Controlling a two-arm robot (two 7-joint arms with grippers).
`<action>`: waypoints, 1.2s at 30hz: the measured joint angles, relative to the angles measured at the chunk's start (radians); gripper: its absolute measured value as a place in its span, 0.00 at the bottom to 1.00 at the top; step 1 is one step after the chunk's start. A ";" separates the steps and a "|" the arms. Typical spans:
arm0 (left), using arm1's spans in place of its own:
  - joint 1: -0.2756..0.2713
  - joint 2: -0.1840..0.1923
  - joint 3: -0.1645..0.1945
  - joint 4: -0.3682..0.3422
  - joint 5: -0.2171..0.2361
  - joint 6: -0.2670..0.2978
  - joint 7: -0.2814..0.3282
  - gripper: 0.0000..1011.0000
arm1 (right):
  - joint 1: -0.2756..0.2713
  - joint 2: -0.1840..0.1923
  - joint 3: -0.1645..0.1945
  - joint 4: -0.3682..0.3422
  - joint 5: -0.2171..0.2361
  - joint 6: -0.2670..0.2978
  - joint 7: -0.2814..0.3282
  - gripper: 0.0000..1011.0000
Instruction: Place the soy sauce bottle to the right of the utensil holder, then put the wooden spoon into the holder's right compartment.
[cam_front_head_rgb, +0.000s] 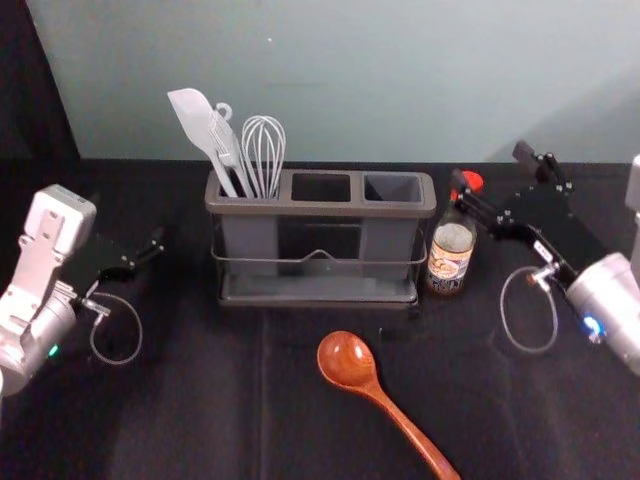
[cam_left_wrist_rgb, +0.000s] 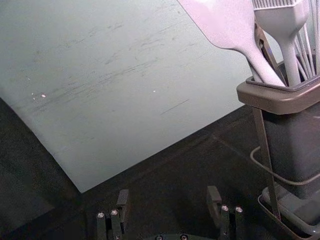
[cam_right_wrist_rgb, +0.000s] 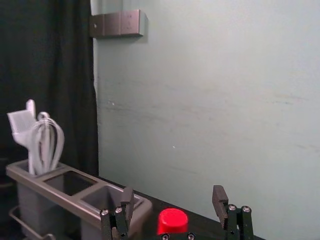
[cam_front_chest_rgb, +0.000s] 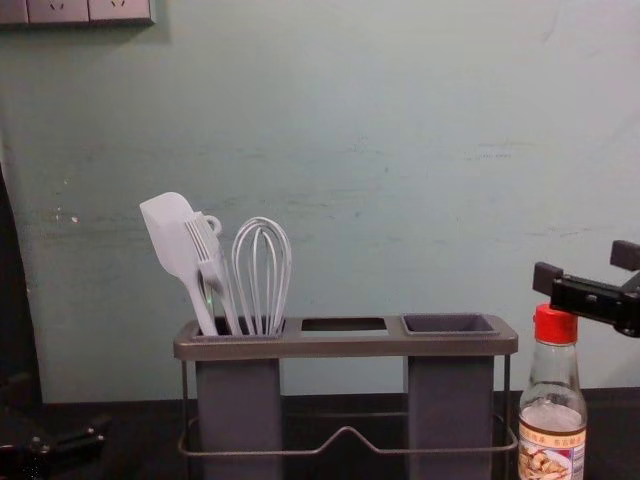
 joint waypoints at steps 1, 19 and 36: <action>0.000 0.000 0.000 0.000 0.000 0.000 0.000 0.99 | -0.020 0.000 0.002 -0.025 -0.005 -0.002 -0.005 0.99; 0.000 0.000 0.000 0.000 0.000 0.000 0.000 0.99 | -0.213 -0.075 -0.086 -0.181 -0.175 0.035 -0.100 0.99; 0.000 0.000 0.000 0.000 0.000 0.000 0.000 0.99 | -0.231 -0.138 -0.176 -0.075 -0.191 0.057 -0.058 0.99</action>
